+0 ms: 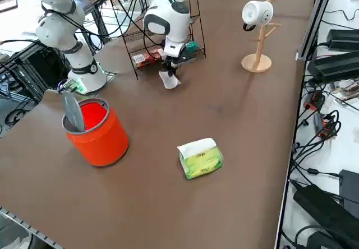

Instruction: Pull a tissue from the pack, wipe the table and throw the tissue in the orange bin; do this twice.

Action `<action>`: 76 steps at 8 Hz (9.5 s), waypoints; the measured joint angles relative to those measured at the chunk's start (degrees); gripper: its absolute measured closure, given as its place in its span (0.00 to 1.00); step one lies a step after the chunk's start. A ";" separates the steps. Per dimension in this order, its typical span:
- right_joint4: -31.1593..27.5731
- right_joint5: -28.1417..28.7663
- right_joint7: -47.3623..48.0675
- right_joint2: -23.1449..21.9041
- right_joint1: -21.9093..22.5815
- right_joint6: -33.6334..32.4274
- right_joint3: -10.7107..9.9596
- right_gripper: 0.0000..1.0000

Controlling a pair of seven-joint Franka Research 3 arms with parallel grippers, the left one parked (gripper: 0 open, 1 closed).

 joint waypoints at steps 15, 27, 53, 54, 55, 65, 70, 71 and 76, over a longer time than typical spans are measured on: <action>0.36 -0.06 0.07 0.58 -0.59 -11.04 -1.25 0.99; 12.09 -1.72 2.62 7.34 -1.60 -8.15 -0.54 0.99; 25.68 -38.62 -56.51 -20.92 -29.09 -59.10 -3.34 0.99; 23.89 -39.56 -57.22 -21.03 -29.16 -56.82 -4.45 0.99; 22.33 -41.13 -58.11 -21.09 -29.22 -54.71 -5.72 0.99; 16.00 -42.74 -59.03 -15.81 -29.72 -40.27 -8.24 0.85; 15.65 -40.50 -59.00 -15.53 -29.72 -39.30 -8.23 0.11; 16.57 -38.40 -59.00 -15.64 -29.68 -38.96 -8.21 0.00; 29.37 -26.78 -60.68 -9.09 -28.38 -33.71 -7.09 0.00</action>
